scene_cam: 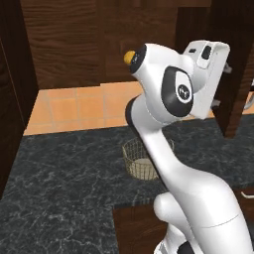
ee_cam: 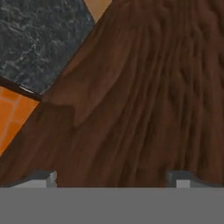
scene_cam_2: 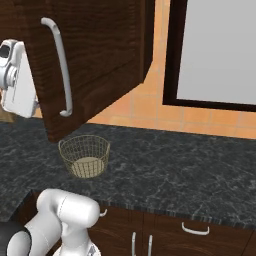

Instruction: Open the cabinet, pick up the bread from the cabinet and place it in the basket. Then move the basket to the dining counter.

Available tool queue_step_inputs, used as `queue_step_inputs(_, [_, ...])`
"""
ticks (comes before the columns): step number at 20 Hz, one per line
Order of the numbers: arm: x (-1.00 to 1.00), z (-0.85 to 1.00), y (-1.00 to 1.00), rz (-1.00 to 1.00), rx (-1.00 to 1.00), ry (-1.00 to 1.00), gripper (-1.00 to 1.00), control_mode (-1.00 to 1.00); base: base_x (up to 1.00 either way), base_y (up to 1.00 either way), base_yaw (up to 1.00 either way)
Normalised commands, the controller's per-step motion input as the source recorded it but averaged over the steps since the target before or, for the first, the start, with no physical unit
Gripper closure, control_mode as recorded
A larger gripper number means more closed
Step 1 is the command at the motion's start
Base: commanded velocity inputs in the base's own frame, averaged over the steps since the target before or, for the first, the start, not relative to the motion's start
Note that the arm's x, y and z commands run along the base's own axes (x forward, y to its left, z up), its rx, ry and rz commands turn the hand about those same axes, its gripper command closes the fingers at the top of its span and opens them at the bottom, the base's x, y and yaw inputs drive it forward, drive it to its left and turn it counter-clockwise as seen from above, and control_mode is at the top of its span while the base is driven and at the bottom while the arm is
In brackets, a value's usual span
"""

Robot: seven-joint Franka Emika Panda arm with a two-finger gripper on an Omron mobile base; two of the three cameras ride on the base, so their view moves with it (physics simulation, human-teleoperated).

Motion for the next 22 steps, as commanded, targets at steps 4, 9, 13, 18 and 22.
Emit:
queue_step_inputs(4, [-0.23, 0.13, -1.00, -0.40, 0.01, 0.04, -1.00, -1.00, 0.00, 0.00, 0.00])
queue_step_inputs(9, [-0.07, 0.20, -1.00, -0.17, 0.04, 0.01, -1.00, -1.00, 0.00, 0.00, 0.00])
queue_step_inputs(13, [0.01, -0.01, -0.74, 0.05, 0.14, -0.02, -1.00, -1.00, 0.00, 0.00, 0.00])
queue_step_inputs(18, [-0.10, 0.00, -0.04, 0.04, 0.05, -0.02, -1.00, -1.00, 0.00, 0.00, 0.00])
queue_step_inputs(22, [-0.08, -0.26, 0.89, 0.00, 0.01, -0.01, -1.00, -1.00, 0.00, 0.00, 0.00])
